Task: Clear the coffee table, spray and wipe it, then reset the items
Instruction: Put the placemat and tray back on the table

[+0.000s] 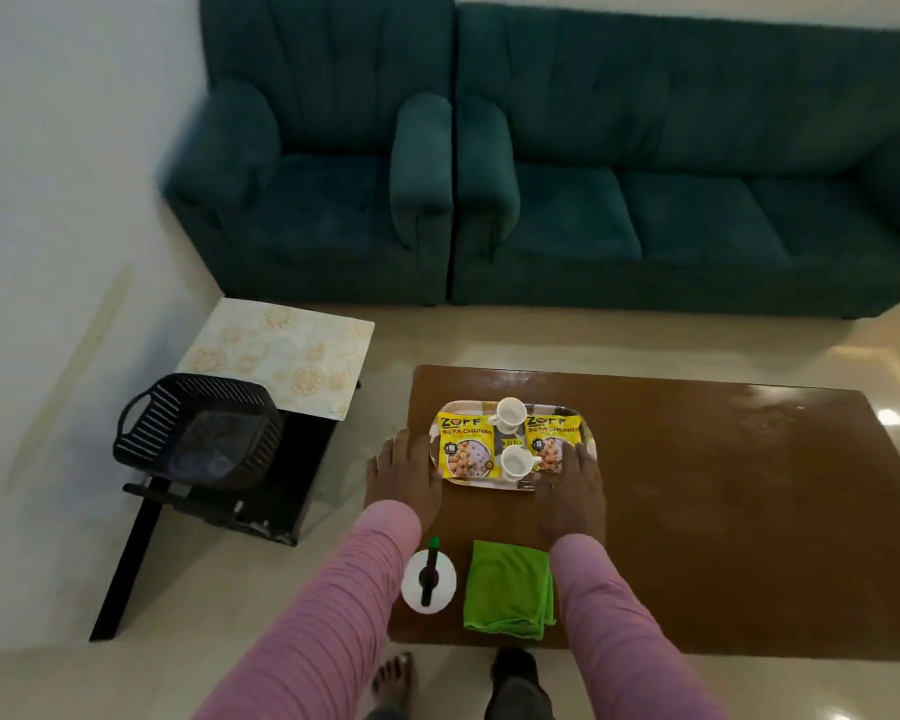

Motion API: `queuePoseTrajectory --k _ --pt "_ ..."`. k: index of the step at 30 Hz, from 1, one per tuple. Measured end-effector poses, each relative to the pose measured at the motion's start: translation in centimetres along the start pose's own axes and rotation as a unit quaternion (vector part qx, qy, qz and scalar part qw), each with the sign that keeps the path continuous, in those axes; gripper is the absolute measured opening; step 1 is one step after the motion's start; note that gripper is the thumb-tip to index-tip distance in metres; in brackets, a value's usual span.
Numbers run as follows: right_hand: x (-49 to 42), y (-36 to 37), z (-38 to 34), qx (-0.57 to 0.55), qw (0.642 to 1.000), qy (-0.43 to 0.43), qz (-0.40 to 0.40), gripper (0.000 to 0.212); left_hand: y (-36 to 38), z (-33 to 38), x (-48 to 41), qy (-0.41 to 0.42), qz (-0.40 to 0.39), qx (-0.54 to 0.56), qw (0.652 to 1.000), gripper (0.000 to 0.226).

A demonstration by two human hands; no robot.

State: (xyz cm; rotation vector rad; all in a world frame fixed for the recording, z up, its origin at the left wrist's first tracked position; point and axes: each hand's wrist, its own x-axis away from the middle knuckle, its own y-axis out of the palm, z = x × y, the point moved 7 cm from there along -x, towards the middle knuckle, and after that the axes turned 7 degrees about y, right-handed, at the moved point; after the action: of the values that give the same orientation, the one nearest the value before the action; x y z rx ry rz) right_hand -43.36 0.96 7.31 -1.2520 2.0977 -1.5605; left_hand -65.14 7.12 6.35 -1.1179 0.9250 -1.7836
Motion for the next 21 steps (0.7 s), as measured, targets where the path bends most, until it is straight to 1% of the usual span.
queuePoseTrajectory --k 6,9,12,16,21 --pt "9.1 1.9 -4.9 0.027 0.998 -0.049 0.004 0.064 -2.3 -5.0 4.1 0.019 -0.012 -0.035 0.999 0.055" --pt "11.7 2.2 -6.1 0.045 0.997 -0.057 0.014 0.068 -3.0 -6.8 5.6 0.019 -0.018 -0.043 0.999 0.055" --pt "13.8 2.2 -7.1 0.054 0.996 -0.066 0.032 0.067 -3.4 -8.7 7.4 0.013 -0.031 -0.04 0.999 0.056" --pt "16.0 2.1 -8.2 0.027 0.996 -0.055 0.062 0.067 -4.7 -10.7 9.6 0.036 -0.03 -0.054 0.997 0.057" --pt "19.9 4.4 -10.8 0.009 0.997 -0.053 0.063 0.066 -7.2 -15.5 12.1 0.045 -0.024 -0.082 0.995 0.057"
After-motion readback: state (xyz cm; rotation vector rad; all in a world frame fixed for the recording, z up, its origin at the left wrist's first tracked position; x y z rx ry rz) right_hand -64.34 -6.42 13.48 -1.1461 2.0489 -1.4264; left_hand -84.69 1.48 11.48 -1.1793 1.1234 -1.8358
